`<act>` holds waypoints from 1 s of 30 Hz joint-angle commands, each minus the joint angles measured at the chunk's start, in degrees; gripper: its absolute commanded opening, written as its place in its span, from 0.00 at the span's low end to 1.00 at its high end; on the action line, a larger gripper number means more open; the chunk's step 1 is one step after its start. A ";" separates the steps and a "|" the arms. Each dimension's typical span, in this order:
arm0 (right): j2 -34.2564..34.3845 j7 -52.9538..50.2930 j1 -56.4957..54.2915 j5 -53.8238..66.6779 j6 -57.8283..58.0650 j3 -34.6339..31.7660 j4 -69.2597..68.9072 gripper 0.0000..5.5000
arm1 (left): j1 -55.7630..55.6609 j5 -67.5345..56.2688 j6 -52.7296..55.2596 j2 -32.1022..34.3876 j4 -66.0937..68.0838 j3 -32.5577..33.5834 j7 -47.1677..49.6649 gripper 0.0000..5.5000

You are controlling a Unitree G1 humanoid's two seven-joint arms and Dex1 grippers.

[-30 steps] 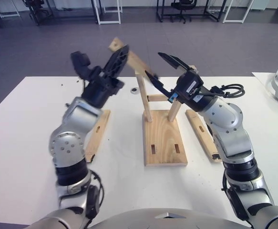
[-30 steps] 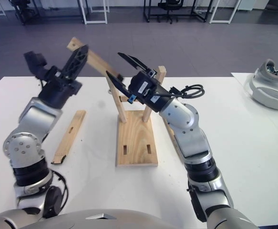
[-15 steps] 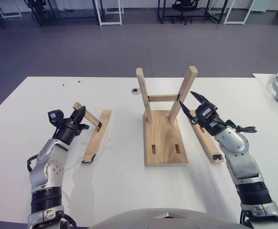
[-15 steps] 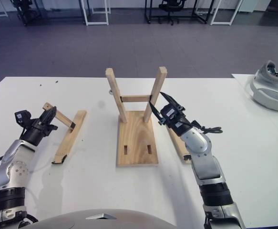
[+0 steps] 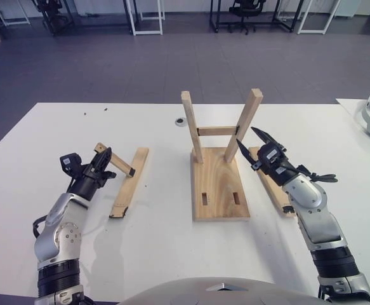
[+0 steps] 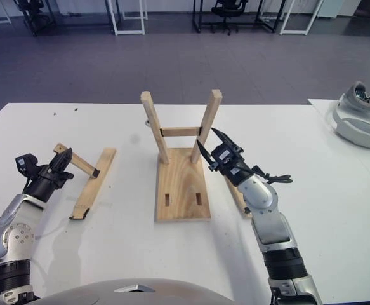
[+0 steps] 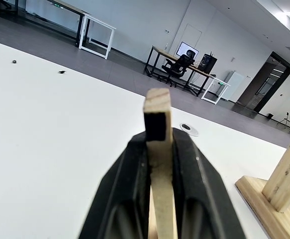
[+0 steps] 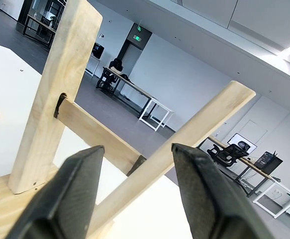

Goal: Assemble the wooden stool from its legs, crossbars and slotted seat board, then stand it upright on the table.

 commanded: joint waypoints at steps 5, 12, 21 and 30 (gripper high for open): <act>-0.27 -0.27 0.02 -2.25 0.27 0.30 -0.57 0.46 | 5.36 9.19 3.20 1.73 0.18 -4.33 5.41 0.07; -0.40 -0.90 -0.39 -4.08 -0.06 0.09 -0.99 0.46 | 9.96 22.75 -1.91 2.97 4.79 -15.27 7.07 0.07; -1.00 -1.09 -1.63 -4.64 -0.05 -0.65 -0.88 0.46 | 16.37 26.55 -3.88 1.74 4.34 -16.22 12.69 0.07; -0.76 -0.97 -1.91 -5.07 -0.10 -0.17 -0.80 0.46 | 9.53 17.90 -6.89 2.40 0.29 -11.87 7.34 0.07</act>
